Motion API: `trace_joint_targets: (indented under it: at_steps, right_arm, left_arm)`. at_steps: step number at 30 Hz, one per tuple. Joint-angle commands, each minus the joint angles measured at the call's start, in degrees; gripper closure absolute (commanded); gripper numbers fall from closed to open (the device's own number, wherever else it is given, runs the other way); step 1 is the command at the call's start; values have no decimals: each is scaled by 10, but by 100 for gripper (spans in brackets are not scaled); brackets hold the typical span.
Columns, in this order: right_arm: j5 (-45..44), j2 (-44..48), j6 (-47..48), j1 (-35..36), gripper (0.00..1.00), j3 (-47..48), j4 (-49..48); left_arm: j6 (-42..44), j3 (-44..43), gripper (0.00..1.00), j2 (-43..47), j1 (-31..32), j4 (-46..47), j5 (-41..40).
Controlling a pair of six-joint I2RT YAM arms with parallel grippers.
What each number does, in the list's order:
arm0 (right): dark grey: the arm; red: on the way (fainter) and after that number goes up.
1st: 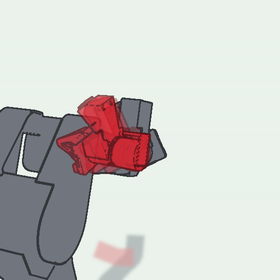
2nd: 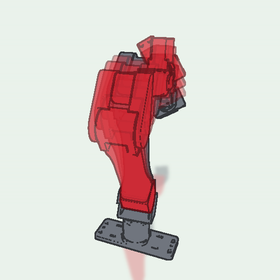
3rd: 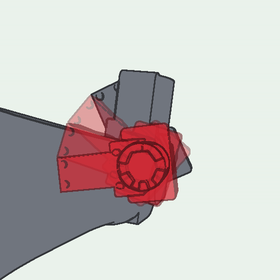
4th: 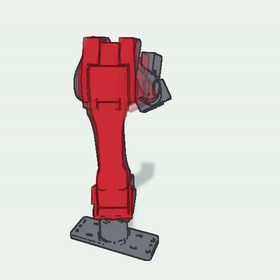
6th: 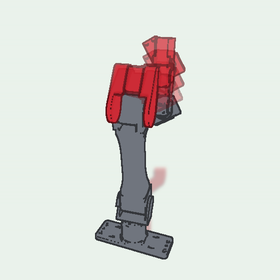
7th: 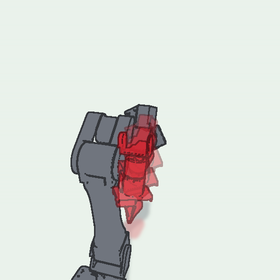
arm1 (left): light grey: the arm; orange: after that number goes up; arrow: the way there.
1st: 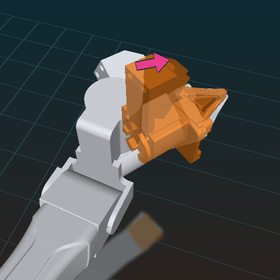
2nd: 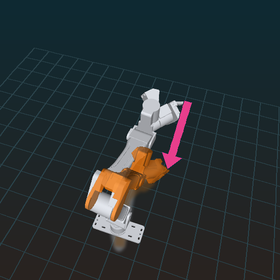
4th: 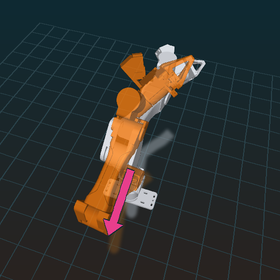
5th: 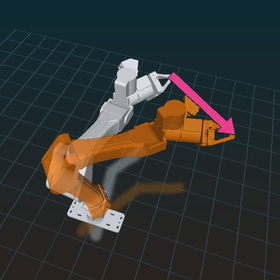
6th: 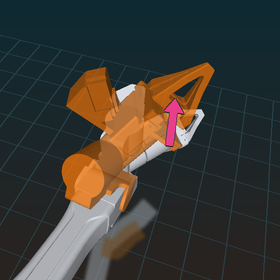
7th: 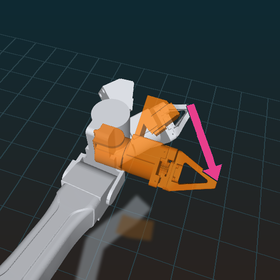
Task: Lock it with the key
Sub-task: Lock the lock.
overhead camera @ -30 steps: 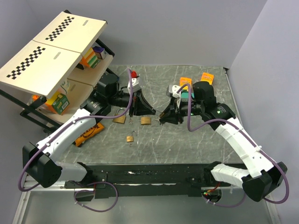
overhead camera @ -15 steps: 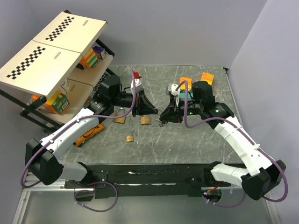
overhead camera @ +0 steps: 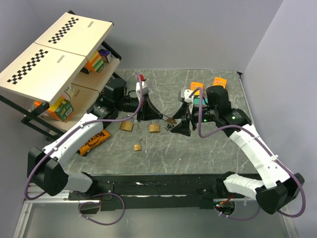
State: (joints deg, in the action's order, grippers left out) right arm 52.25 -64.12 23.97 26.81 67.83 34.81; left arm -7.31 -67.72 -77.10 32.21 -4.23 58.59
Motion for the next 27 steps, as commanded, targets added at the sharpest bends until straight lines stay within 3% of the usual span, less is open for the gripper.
trace_joint_targets:
  at_steps: [1,7,15,19,24,27]
  right_arm:
    - [20,15,31,-33,26,29,41]
    - [28,0,28,-34,25,33,27]
    - [38,-26,-3,-34,33,44,-19]
    - [32,-29,-7,-33,50,45,-29]
    - [29,-36,-9,-25,58,45,-36]
    - [37,-38,-11,-20,81,49,-38]
  left_arm:
    - [1,-14,99,23,-14,1,9]
    - [-44,-6,99,29,-14,38,17]
    - [-72,-6,99,23,-7,76,14]
    - [-84,0,99,25,-6,87,11]
    - [-102,4,99,26,-6,100,12]
    - [-106,7,99,26,-5,101,13]
